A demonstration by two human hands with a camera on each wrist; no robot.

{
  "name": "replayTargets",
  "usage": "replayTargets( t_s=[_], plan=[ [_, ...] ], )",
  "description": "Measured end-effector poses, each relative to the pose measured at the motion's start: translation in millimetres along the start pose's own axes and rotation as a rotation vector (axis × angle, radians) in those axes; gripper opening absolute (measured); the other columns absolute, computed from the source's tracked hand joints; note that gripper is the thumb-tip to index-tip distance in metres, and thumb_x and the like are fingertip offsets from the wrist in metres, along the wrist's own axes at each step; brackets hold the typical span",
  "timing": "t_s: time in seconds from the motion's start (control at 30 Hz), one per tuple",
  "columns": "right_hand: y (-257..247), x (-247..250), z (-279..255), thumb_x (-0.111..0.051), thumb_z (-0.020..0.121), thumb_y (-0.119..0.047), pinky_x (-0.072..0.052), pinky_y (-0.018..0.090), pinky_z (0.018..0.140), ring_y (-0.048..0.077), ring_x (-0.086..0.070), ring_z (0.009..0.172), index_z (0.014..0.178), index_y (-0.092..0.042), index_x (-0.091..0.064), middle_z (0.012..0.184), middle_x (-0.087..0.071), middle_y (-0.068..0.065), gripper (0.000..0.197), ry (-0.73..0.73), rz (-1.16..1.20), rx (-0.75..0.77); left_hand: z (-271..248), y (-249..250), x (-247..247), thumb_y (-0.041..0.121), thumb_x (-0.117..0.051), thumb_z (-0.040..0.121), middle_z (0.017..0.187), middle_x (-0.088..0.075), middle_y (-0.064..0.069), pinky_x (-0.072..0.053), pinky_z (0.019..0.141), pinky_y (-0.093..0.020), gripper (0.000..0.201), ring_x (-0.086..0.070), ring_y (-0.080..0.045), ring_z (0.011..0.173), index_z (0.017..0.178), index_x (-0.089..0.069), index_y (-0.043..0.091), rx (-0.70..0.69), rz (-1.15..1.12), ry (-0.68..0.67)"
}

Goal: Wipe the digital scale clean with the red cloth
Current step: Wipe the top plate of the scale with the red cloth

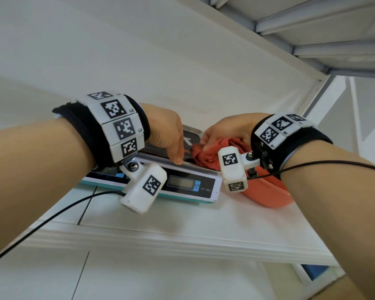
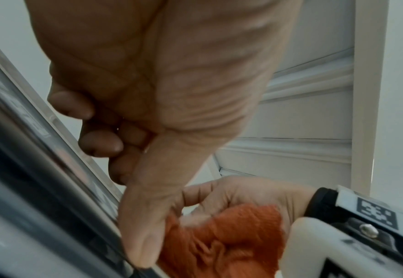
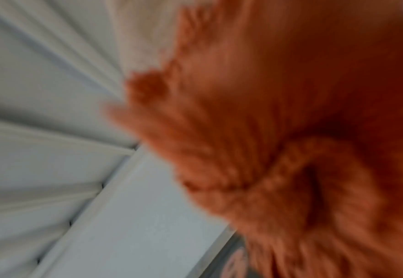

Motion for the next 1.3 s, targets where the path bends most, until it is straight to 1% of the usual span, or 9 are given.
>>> replayTargets(
  t_s=[0.23, 0.33, 0.4, 0.6, 0.7, 0.9, 1.03, 1.17, 1.3],
  plan=[
    [7, 21, 5, -0.063, 0.090, -0.012, -0.051, 0.039, 0.079, 0.028, -0.059, 0.082, 0.124, 0.001, -0.061, 0.100, -0.066, 0.015, 0.037, 0.232, -0.245, -0.100, -1, 0, -1, 0.023, -0.082, 0.071, 0.091, -0.069, 0.010, -0.040, 0.099, -0.036, 0.010, -0.057, -0.015, 0.100, 0.079, -0.077, 0.020, 0.001, -0.011, -0.003],
    [5, 19, 1, -0.060, 0.093, -0.016, -0.046, 0.032, 0.065, 0.023, -0.054, 0.071, 0.121, -0.001, -0.063, 0.091, -0.063, 0.012, 0.031, 0.255, -0.453, -0.117, -2, 1, -1, 0.023, -0.082, 0.071, 0.092, -0.069, 0.010, -0.040, 0.101, -0.037, 0.009, -0.058, -0.016, 0.102, 0.079, -0.076, 0.021, 0.000, -0.001, 0.002],
    [2, 14, -2, -0.062, 0.093, -0.017, -0.046, 0.031, 0.068, 0.024, -0.054, 0.078, 0.121, -0.002, -0.063, 0.099, -0.064, 0.011, 0.032, 0.239, -0.551, -0.119, -2, 0, -1, 0.024, -0.082, 0.071, 0.092, -0.070, 0.010, -0.040, 0.101, -0.038, 0.009, -0.058, -0.016, 0.101, 0.079, -0.076, 0.022, -0.001, -0.002, 0.007],
    [-7, -3, 4, -0.059, 0.094, -0.010, -0.048, 0.038, 0.085, 0.025, -0.053, 0.090, 0.106, -0.005, -0.058, 0.101, -0.057, 0.011, 0.013, 0.115, -0.346, -0.065, -2, 1, -1, 0.024, -0.082, 0.071, 0.087, -0.069, 0.012, -0.040, 0.095, -0.035, 0.009, -0.058, -0.014, 0.096, 0.075, -0.075, 0.023, 0.002, 0.005, 0.002],
    [-9, -6, 4, -0.059, 0.091, -0.002, -0.049, 0.032, 0.062, 0.022, -0.056, 0.069, 0.087, -0.010, -0.059, 0.081, -0.059, 0.008, 0.009, 0.060, -0.101, -0.006, -1, 3, -1, 0.024, -0.083, 0.070, 0.086, -0.067, 0.012, -0.039, 0.091, -0.034, 0.009, -0.056, -0.012, 0.091, 0.074, -0.074, 0.024, 0.005, 0.010, -0.004],
    [2, 18, -7, -0.060, 0.092, -0.004, -0.051, 0.034, 0.067, 0.025, -0.060, 0.081, 0.102, -0.009, -0.065, 0.096, -0.064, 0.011, 0.012, 0.270, -0.131, -0.028, -1, 1, -2, 0.022, -0.081, 0.073, 0.093, -0.069, 0.008, -0.037, 0.093, -0.034, 0.011, -0.056, -0.015, 0.099, 0.081, -0.075, 0.019, 0.015, -0.008, -0.009],
    [-1, 13, -10, -0.059, 0.094, -0.018, -0.052, 0.031, 0.078, 0.026, -0.064, 0.096, 0.115, -0.004, -0.064, 0.110, -0.066, 0.009, 0.025, 0.336, -0.479, -0.044, -2, 1, -3, 0.023, -0.081, 0.073, 0.096, -0.069, 0.008, -0.037, 0.092, -0.034, 0.009, -0.057, -0.016, 0.101, 0.080, -0.075, 0.020, 0.022, -0.009, -0.008],
    [-12, -7, 0, -0.056, 0.094, -0.006, -0.051, 0.034, 0.078, 0.024, -0.058, 0.086, 0.107, -0.009, -0.064, 0.098, -0.061, 0.010, 0.015, 0.170, -0.165, 0.040, -1, 1, -3, 0.024, -0.082, 0.071, 0.087, -0.068, 0.011, -0.040, 0.091, -0.033, 0.009, -0.058, -0.013, 0.095, 0.073, -0.073, 0.024, 0.011, 0.009, 0.001],
    [-20, 0, 1, -0.057, 0.094, -0.003, -0.051, 0.036, 0.075, 0.027, -0.060, 0.088, 0.091, -0.014, -0.062, 0.093, -0.064, 0.010, 0.013, 0.261, 0.111, 0.140, -1, 0, -2, 0.024, -0.083, 0.070, 0.085, -0.070, 0.011, -0.040, 0.090, -0.032, 0.009, -0.058, -0.011, 0.091, 0.072, -0.074, 0.024, 0.000, 0.000, 0.020]
  ],
)
Point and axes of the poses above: each hand's wrist, its own z-axis towards the middle knuckle, its own x-axis out of the back of the hand, y = z × x, the point moved 5 cm from there along z, towards the middle knuckle
